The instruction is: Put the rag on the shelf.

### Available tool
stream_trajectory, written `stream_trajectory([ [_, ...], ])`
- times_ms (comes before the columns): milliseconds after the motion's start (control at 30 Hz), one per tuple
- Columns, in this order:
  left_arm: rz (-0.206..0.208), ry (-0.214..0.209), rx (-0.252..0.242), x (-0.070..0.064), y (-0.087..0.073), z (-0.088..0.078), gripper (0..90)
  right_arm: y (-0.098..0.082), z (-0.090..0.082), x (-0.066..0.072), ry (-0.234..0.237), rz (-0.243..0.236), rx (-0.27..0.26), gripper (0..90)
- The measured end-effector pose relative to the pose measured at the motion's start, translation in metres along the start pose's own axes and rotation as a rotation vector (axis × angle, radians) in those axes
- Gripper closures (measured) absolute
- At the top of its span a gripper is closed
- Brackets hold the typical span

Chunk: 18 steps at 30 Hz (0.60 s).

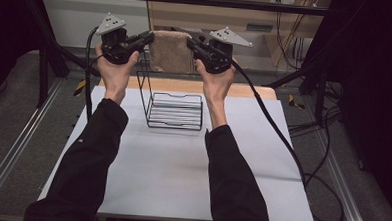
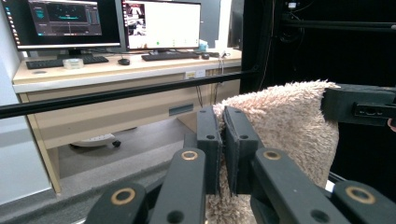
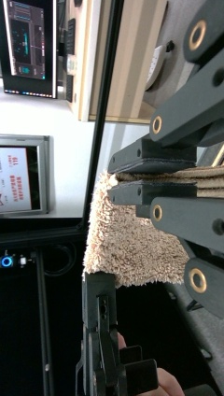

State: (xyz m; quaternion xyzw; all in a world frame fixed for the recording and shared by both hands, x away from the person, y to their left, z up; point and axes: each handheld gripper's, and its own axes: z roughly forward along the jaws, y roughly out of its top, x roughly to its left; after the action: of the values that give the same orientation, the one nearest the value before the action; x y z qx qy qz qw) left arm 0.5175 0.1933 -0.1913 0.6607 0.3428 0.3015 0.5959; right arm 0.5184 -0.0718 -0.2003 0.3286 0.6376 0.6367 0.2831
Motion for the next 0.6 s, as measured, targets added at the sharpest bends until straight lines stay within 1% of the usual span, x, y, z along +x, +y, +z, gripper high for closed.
stream_trajectory([
  [133, 0.008, -0.004, 0.025, 0.0, -0.009, 0.001, 85.3, -0.008, -0.001, -0.001, 0.0, -0.001, 0.016, 84.1],
  [200, 0.01, -0.008, 0.028, -0.001, -0.012, 0.0, 85.2, -0.012, -0.002, -0.001, 0.002, 0.004, 0.023, 84.1],
  [333, 0.005, -0.02, 0.021, -0.002, -0.019, -0.004, 85.2, -0.017, -0.004, 0.0, 0.008, 0.004, 0.028, 84.0],
  [367, 0.009, -0.021, 0.026, -0.002, -0.02, -0.005, 85.3, -0.018, -0.005, 0.001, 0.011, 0.006, 0.028, 84.0],
  [400, 0.01, -0.023, 0.025, -0.002, -0.021, -0.007, 85.2, -0.02, -0.006, 0.002, 0.015, -0.001, 0.031, 84.0],
  [533, 0.01, -0.033, 0.018, -0.004, -0.023, -0.011, 85.3, -0.022, -0.009, 0.004, 0.021, -0.002, 0.026, 84.0],
  [567, 0.015, -0.034, 0.02, -0.004, -0.024, -0.012, 85.3, -0.022, -0.01, 0.005, 0.02, -0.007, 0.024, 84.0],
  [600, 0.012, -0.035, 0.021, -0.004, -0.025, -0.012, 85.3, -0.022, -0.01, 0.005, 0.021, -0.006, 0.025, 84.0],
])
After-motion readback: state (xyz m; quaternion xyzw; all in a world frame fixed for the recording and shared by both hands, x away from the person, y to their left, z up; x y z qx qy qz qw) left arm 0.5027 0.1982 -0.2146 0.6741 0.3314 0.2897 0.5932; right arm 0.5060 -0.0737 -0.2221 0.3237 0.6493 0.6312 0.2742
